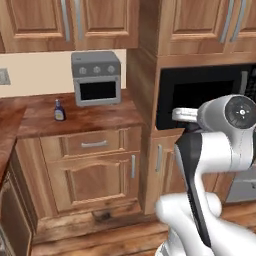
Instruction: Place the condiment bottle and condiment bottle from the counter to the top shelf of the fridge. If the existing items in the fridge are on the top shelf, move them to other shelves.
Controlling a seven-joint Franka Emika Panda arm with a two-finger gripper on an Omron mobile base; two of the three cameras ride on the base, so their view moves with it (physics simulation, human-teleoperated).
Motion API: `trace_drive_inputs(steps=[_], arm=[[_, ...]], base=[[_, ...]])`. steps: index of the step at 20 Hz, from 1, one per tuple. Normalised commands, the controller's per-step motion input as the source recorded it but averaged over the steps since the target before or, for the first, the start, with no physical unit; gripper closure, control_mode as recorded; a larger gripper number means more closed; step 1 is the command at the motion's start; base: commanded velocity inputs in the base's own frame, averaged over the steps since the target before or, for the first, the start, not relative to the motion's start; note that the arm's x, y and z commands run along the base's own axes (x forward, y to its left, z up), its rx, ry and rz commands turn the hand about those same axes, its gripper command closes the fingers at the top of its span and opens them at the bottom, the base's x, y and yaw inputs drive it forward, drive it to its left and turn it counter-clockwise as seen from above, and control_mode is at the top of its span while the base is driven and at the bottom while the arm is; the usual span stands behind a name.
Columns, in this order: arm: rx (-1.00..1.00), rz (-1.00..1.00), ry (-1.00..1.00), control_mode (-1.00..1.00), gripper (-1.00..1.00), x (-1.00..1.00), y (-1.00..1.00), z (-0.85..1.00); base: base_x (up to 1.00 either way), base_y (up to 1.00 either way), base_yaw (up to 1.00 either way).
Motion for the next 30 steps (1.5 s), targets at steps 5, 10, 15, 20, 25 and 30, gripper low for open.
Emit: trace_drive_inputs(steps=[5,10,15,20,25,30], arm=[[0.00,0.00,0.00,1.00,1.00,0.00,0.00,0.00],[0.00,0.00,0.00,1.00,1.00,0.00,0.00,0.00],[0.00,0.00,0.00,1.00,1.00,0.00,0.00,0.00],[0.00,0.00,0.00,1.00,1.00,0.00,0.00,0.00],[0.00,0.00,0.00,1.00,1.00,0.00,0.00,0.00],[0.00,0.00,0.00,1.00,1.00,0.00,0.00,0.00]], base=[[-0.79,-1.00,-0.23],[-0.44,-1.00,-0.24],[-0.12,-1.00,-0.20],[0.02,-1.00,-0.12],[0.32,-1.00,0.00],[0.33,-1.00,0.10]])
